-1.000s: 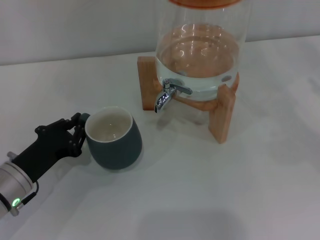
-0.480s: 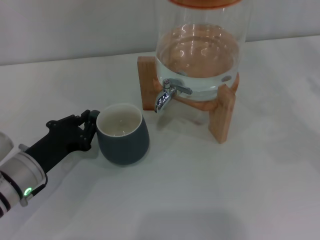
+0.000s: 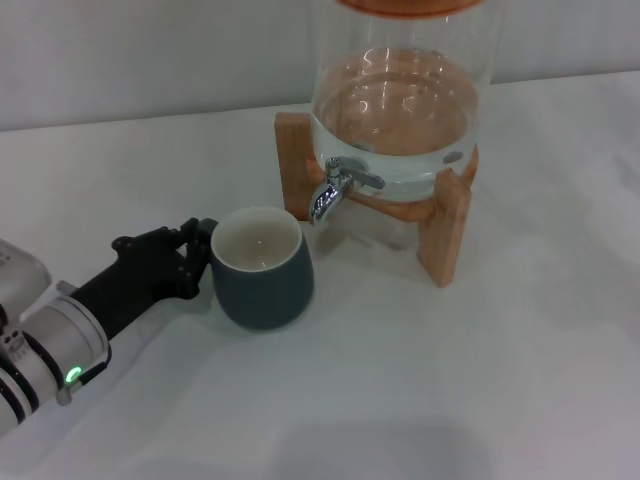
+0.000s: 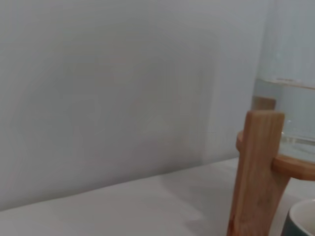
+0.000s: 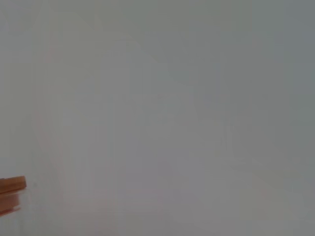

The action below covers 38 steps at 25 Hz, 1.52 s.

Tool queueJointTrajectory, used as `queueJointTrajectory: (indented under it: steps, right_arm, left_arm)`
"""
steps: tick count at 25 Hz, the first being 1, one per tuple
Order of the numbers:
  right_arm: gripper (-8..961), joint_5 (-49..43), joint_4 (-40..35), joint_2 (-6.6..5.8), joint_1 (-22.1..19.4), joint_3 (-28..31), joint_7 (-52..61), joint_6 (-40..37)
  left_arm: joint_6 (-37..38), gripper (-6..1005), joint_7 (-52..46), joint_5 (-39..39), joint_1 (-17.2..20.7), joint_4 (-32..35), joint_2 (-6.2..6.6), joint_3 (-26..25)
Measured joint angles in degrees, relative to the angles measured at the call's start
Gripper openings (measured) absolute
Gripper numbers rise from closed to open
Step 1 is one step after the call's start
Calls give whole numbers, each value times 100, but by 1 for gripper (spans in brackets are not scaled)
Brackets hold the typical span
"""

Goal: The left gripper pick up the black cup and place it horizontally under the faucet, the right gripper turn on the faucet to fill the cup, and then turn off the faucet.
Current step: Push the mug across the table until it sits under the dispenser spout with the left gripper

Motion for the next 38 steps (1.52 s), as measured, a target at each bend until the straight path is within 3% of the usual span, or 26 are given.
queueJointTrajectory:
  steps: [38]
  right_arm:
    - [807, 0, 3, 9, 27, -58, 0, 35]
  left_arm:
    - [383, 159, -11, 202, -695, -317, -32, -7]
